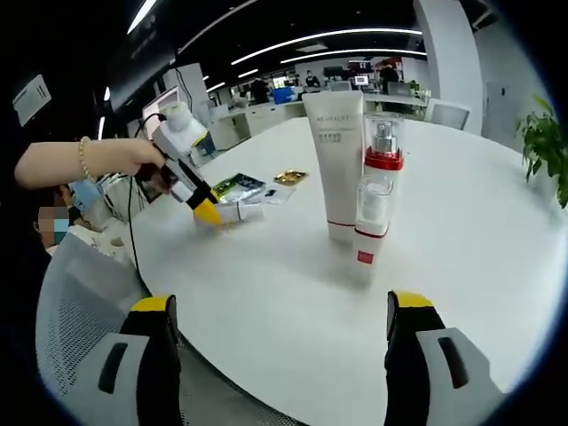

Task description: Arrange the skincare products in the storage area until every visible bottle or jar stands upright without overlapping.

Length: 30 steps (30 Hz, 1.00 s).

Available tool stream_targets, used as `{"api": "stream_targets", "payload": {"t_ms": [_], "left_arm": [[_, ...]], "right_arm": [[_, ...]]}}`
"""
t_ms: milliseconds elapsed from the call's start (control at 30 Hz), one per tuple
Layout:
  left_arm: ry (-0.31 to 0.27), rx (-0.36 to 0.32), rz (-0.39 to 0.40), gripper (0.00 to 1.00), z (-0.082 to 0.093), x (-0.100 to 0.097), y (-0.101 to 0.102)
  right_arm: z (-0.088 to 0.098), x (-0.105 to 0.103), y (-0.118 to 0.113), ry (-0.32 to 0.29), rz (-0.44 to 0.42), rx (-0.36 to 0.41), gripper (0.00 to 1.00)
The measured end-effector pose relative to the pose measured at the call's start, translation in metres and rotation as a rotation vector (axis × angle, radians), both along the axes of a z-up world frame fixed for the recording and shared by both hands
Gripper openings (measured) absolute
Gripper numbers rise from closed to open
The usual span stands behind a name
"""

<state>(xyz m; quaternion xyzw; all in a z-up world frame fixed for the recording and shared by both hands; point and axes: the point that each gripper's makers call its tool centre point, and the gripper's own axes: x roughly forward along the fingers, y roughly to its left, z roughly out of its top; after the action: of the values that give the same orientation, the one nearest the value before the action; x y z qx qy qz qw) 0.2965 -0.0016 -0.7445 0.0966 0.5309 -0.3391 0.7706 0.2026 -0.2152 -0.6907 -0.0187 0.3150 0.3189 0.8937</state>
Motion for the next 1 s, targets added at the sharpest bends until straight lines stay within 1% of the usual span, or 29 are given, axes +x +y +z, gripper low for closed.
{"api": "stream_targets", "payload": {"t_ms": [33,200,333,467,533,567,633,667,800,867,967,1000], "left_arm": [[0.005,-0.028,0.02,0.2,0.003,-0.001,-0.001],[0.007,-0.092,0.052,0.2,0.013,-0.005,-0.003],[0.02,-0.198,0.098,0.2,0.025,-0.011,-0.012],[0.02,-0.247,0.1,0.2,0.034,-0.019,-0.015],[0.024,-0.286,0.105,0.2,0.04,-0.023,-0.018],[0.028,-0.321,0.11,0.2,0.045,-0.025,-0.022],[0.029,-0.353,0.111,0.2,0.051,-0.029,-0.025],[0.029,-0.356,0.11,0.2,0.052,-0.03,-0.025],[0.017,-0.381,0.084,0.2,0.062,-0.038,-0.031],[0.017,-0.432,0.073,0.2,0.07,-0.043,-0.037],[0.019,-0.513,0.064,0.2,0.083,-0.05,-0.046],[0.012,-0.526,0.056,0.2,0.086,-0.053,-0.047]], "right_arm": [[0.0,0.0,0.0,0.0,0.001,0.001,0.97],[0.001,0.0,0.002,-0.002,0.011,0.001,0.97],[0.001,-0.001,0.005,-0.004,0.026,0.001,0.96],[0.002,-0.002,0.007,-0.005,0.035,0.012,0.95],[0.004,-0.003,0.01,-0.005,0.042,0.024,0.94],[0.005,-0.004,0.011,-0.004,0.045,0.032,0.93],[0.008,-0.005,0.015,-0.004,0.053,0.062,0.92],[0.01,-0.005,0.017,-0.004,0.052,0.085,0.91],[0.014,-0.005,0.017,-0.001,0.05,0.125,0.89],[0.017,-0.004,0.019,0.0,0.054,0.163,0.88],[0.021,-0.004,0.022,0.001,0.067,0.194,0.85],[0.023,-0.005,0.025,-0.002,0.075,0.205,0.84]]}}
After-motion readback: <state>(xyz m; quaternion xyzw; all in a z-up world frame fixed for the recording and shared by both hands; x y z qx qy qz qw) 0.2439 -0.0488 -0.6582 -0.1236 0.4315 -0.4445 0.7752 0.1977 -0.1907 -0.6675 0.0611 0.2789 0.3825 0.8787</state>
